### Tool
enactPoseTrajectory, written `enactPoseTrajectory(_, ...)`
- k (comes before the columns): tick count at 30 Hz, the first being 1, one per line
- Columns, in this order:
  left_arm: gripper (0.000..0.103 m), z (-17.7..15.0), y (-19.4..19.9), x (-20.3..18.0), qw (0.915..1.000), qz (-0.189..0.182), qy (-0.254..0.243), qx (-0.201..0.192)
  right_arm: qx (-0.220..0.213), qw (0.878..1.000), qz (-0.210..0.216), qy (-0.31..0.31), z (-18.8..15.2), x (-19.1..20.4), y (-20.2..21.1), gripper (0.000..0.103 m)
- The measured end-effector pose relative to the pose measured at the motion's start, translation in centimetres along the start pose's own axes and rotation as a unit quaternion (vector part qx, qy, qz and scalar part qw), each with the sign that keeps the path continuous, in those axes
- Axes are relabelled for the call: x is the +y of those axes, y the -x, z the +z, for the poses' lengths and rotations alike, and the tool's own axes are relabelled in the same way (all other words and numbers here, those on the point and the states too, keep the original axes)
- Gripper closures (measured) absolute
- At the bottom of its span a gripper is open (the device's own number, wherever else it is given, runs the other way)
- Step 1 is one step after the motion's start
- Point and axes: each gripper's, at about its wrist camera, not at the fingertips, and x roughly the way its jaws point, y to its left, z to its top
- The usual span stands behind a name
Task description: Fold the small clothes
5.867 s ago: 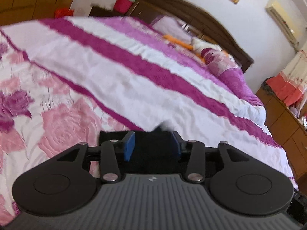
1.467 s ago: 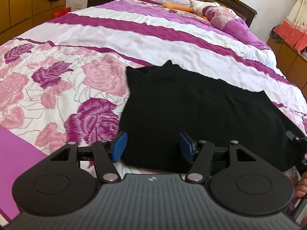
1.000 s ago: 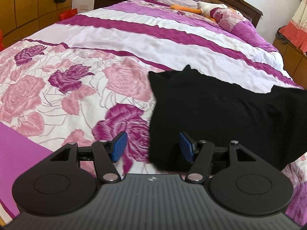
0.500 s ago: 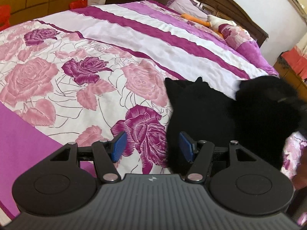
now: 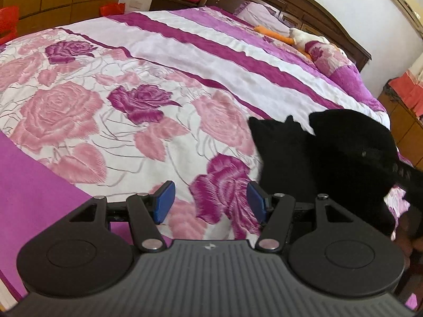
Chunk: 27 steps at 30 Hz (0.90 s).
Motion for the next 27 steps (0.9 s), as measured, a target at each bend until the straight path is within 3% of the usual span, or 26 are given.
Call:
enactPoseTrajectory(4, 0.037, 0.3, -0.1, 0.5, 0.9999, 0.007, 0.008, 0.001, 0.056, 0.994, -0.004, 0.098, -2.0, 3.7, -1.8, 0.087)
enactPoseTrajectory(6, 0.037, 0.4, 0.1, 0.5, 1.0000, 0.005, 0.005, 0.001, 0.079, 0.990, -0.010, 0.117, -3.4, 4.4, -3.1, 0.085)
enactPoseTrajectory(9, 0.037, 0.5, 0.2, 0.3, 0.9999, 0.004, -0.009, -0.005, 0.072, 0.992, 0.002, 0.103, -3.6, 4.5, -2.6, 0.080)
enactPoseTrajectory(21, 0.037, 1.8, 1.5, -2.8, 0.9985, -0.019, -0.046, -0.020, 0.056, 0.996, 0.069, 0.024, -2.2, 3.2, 4.1, 0.078)
enactPoseTrajectory(27, 0.037, 2.7, 1.7, -5.5, 0.9954, -0.044, -0.081, -0.028, 0.049, 0.998, 0.029, -0.021, -1.3, 1.0, 6.4, 0.078)
